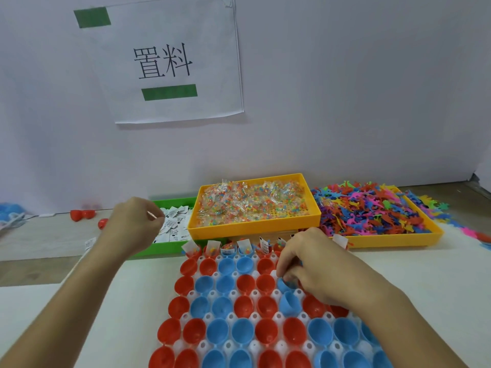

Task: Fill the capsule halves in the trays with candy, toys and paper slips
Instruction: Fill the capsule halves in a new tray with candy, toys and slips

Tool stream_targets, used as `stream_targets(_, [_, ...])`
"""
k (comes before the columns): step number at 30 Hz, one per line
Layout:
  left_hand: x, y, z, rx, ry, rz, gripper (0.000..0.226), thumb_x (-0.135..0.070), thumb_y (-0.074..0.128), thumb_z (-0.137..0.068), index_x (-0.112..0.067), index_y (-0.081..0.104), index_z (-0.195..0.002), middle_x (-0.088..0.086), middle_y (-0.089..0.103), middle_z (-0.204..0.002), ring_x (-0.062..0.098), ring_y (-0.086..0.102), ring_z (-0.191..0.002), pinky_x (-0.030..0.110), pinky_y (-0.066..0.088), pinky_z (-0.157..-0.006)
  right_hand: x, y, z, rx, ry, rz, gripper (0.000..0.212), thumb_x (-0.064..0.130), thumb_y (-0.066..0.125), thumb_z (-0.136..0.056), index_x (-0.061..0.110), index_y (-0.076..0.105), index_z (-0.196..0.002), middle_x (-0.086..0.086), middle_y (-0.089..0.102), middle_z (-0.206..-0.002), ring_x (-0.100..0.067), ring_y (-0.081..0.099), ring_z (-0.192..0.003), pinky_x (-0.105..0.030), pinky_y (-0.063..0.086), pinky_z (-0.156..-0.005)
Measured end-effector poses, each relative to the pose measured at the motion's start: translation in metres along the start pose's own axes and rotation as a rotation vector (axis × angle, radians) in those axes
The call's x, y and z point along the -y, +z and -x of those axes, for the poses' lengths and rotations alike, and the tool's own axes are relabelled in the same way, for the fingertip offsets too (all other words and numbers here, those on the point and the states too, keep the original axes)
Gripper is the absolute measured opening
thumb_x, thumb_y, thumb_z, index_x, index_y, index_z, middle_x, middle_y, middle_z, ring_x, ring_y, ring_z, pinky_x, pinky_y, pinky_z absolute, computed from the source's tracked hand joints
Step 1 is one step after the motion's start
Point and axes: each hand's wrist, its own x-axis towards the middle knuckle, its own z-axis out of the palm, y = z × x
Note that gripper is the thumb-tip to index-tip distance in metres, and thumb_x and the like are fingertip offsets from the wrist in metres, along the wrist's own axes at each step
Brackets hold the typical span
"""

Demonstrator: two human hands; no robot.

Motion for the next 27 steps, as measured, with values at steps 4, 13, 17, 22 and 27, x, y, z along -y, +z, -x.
stream_targets(4, [0.005, 0.032, -0.025, 0.085, 0.017, -0.086, 0.014, -0.013, 0.068, -0.09, -0.009, 0.072, -0.103, 0.011, 0.069, -0.098, 0.019, 0.06, -0.07, 0.028, 0.044, -0.07, -0.001, -0.001, 0.001, -0.001, 0.006, -0.002, 0.026, 0.002, 0.066, -0.089, 0.023, 0.081, -0.089, 0.018, 0.065, -0.086, -0.006, 0.067, -0.078, -0.021, 0.058, -0.069])
stream_targets(13, [0.013, 0.054, -0.051, 0.102, 0.052, -0.309, 0.024, -0.002, 0.062, -0.088, -0.014, 0.074, -0.106, 0.013, 0.069, -0.109, 0.028, 0.066, -0.09, 0.04, 0.058, -0.077, 0.0, 0.0, 0.002, -0.031, 0.02, -0.051, 0.013, 0.011, 0.073, -0.088, 0.024, 0.077, -0.089, 0.016, 0.065, -0.092, -0.006, 0.066, -0.075, -0.023, 0.059, -0.067])
stream_targets(17, [0.01, 0.057, -0.053, 0.087, 0.077, -0.358, 0.025, 0.0, 0.057, -0.088, -0.013, 0.074, -0.101, 0.011, 0.071, -0.099, 0.028, 0.066, -0.084, 0.044, 0.059, -0.077, -0.002, 0.001, 0.002, -0.038, 0.018, -0.022, 0.014, 0.012, 0.072, -0.089, 0.024, 0.078, -0.087, 0.016, 0.063, -0.09, -0.008, 0.064, -0.076, -0.018, 0.053, -0.06])
stream_targets(22, [0.009, 0.057, -0.052, 0.035, 0.097, -0.313, 0.027, -0.002, 0.053, -0.091, -0.014, 0.074, -0.104, 0.012, 0.072, -0.104, 0.03, 0.066, -0.086, 0.044, 0.058, -0.077, -0.002, -0.002, 0.002, -0.03, 0.007, -0.038, 0.015, 0.01, 0.071, -0.087, 0.021, 0.079, -0.086, 0.021, 0.059, -0.084, -0.008, 0.065, -0.079, -0.028, 0.06, -0.072])
stream_targets(27, [0.007, 0.049, -0.049, -0.078, 0.154, -0.195, 0.02, -0.01, 0.056, -0.095, -0.008, 0.074, -0.103, 0.015, 0.07, -0.104, 0.033, 0.064, -0.089, 0.046, 0.056, -0.08, -0.003, -0.005, 0.003, -0.046, 0.007, -0.059, 0.015, 0.013, 0.07, -0.089, 0.024, 0.077, -0.084, 0.02, 0.062, -0.085, -0.003, 0.063, -0.079, -0.022, 0.056, -0.07])
